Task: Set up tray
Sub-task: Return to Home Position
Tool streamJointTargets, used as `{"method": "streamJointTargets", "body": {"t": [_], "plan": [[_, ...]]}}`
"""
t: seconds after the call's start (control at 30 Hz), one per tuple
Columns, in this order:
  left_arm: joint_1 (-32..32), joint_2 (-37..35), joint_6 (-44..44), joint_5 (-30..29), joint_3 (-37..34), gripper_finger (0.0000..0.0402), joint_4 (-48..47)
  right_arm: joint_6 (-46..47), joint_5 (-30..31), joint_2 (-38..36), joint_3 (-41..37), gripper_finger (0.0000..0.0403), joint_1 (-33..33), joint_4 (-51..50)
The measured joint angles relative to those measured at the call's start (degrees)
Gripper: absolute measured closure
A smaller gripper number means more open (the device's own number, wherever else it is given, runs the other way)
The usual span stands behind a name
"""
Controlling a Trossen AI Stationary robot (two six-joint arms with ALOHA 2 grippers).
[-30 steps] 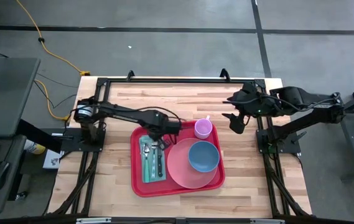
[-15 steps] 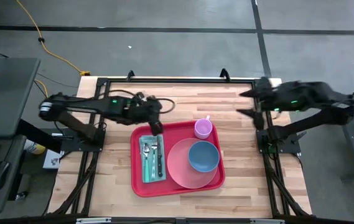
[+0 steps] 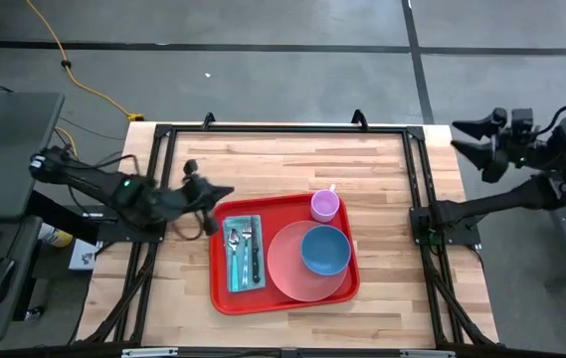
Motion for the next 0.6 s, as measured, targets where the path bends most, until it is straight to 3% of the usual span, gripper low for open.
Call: {"method": "streamJointTargets", "body": {"t": [0.23, 0.47, 0.6], "plan": [[-5.48, -16.20, 3.55, 0.52, -21.57, 0.0367, 23.75, 0.70, 2.11, -6.40, -4.80, 0.0105, -0.03, 6.55], [-6.10, -24.41, 4.35, 3.99, -32.45, 0.0363, 27.00, -1.97, -0.85, -10.24, -13.75, 0.0105, -0.05, 11.91], [-6.10, -25.43, 4.55, 5.75, -36.39, 0.0380, 30.52, -4.48, -0.18, -12.84, -22.71, 0.0105, -0.05, 24.14]]}}
